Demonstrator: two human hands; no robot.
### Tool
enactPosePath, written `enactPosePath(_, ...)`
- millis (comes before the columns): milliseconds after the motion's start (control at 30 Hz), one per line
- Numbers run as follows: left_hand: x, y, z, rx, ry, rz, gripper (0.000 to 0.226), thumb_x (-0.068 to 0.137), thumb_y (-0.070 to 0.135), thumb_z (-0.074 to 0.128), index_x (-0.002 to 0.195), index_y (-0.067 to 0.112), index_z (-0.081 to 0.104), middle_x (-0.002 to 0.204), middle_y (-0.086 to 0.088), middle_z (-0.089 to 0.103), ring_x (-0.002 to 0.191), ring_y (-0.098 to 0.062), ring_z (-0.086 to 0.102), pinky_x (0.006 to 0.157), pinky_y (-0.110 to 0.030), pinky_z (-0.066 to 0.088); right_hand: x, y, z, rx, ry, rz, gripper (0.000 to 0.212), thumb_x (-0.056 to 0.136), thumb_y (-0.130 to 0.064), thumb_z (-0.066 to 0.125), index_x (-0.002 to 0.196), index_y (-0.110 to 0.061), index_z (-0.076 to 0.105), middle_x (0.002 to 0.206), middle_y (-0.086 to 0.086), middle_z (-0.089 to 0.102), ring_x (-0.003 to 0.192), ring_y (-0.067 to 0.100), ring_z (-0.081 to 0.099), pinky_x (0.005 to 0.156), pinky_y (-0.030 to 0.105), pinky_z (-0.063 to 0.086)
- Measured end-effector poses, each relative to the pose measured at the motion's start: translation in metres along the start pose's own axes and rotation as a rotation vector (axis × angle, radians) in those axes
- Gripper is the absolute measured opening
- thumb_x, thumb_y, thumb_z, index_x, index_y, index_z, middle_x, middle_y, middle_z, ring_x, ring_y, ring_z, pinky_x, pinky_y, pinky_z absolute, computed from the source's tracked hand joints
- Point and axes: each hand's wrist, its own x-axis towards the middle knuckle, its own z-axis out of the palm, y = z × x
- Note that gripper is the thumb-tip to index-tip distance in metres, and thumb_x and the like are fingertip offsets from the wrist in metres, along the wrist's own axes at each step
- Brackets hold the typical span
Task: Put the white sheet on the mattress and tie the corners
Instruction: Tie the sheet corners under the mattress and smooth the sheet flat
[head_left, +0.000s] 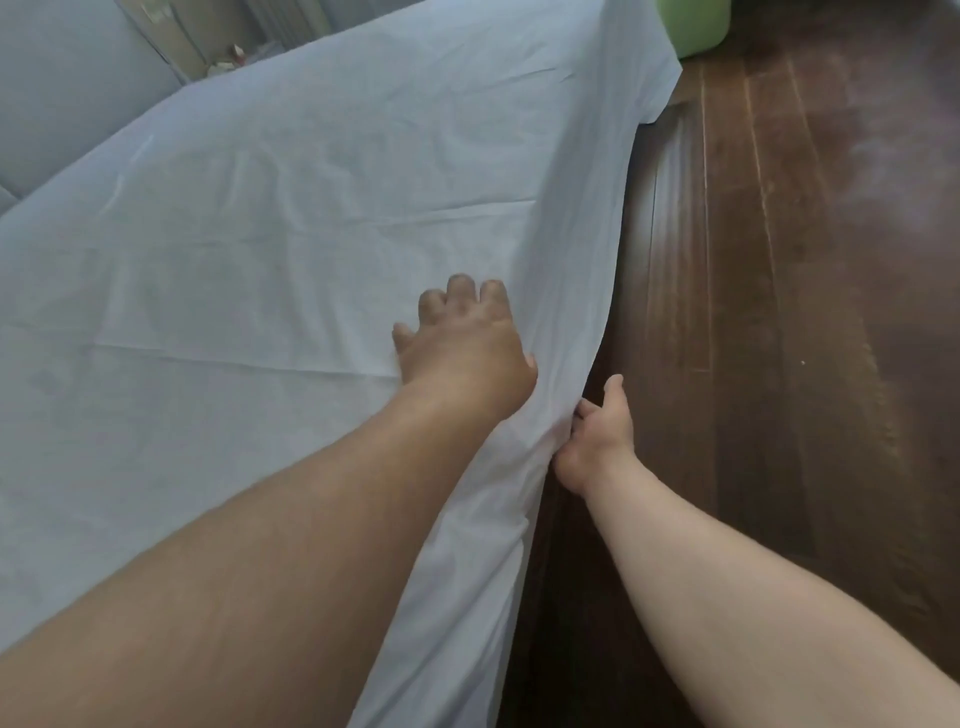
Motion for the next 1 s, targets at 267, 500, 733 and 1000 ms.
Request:
enactPosePath(267, 0.000, 0.005, 0.005, 0.303, 0.032, 0.043, 0.091, 0.087, 0.016, 0.057, 0.161, 0.017, 0.005, 0.147, -0.010, 0.024, 0.127, -0.034, 0.033, 0.081, -0.043, 0.039, 0.014, -0.011, -0.004, -0.077, -0.075, 0.030, 0.095, 0.091, -0.083, 0.033, 0.134, -0.004, 0.063, 0.127, 0.016, 0.070, 0.121, 0.037, 0.066, 0.114, 0.048, 0.043)
enactPosePath(500, 0.008, 0.013, 0.001, 0.474, 0.045, 0.084, 0.109, 0.079, 0.019, 0.072, 0.161, 0.004, 0.001, 0.149, -0.015, 0.017, 0.125, -0.039, 0.034, 0.077, -0.046, 0.041, 0.024, -0.014, 0.015, -0.223, -0.175, 0.066, 0.104, 0.084, -0.091, 0.023, 0.142, -0.013, 0.060, 0.138, 0.012, 0.065, 0.129, 0.033, 0.061, 0.118, 0.047, 0.039)
enactPosePath(733, -0.006, 0.006, 0.000, 0.427, 0.033, 0.149, 0.100, 0.086, 0.023, 0.068, 0.162, 0.008, 0.004, 0.154, -0.013, 0.022, 0.130, -0.038, 0.035, 0.080, -0.045, 0.042, 0.022, -0.014, 0.039, -0.385, 0.055, 0.016, 0.082, 0.091, -0.083, 0.028, 0.128, -0.022, 0.069, 0.119, 0.005, 0.075, 0.110, 0.027, 0.072, 0.106, 0.044, 0.051)
enactPosePath(1000, -0.102, -0.039, 0.009, 0.220, -0.063, 0.266, 0.082, 0.099, 0.031, 0.050, 0.162, 0.019, -0.003, 0.169, -0.009, -0.016, 0.157, -0.034, -0.008, 0.119, -0.064, 0.021, -0.026, -0.005, 0.045, -0.767, 0.380, -0.207, 0.085, 0.073, -0.072, 0.033, 0.133, -0.020, 0.062, 0.133, 0.008, 0.058, 0.107, 0.033, 0.062, 0.099, 0.049, 0.052)
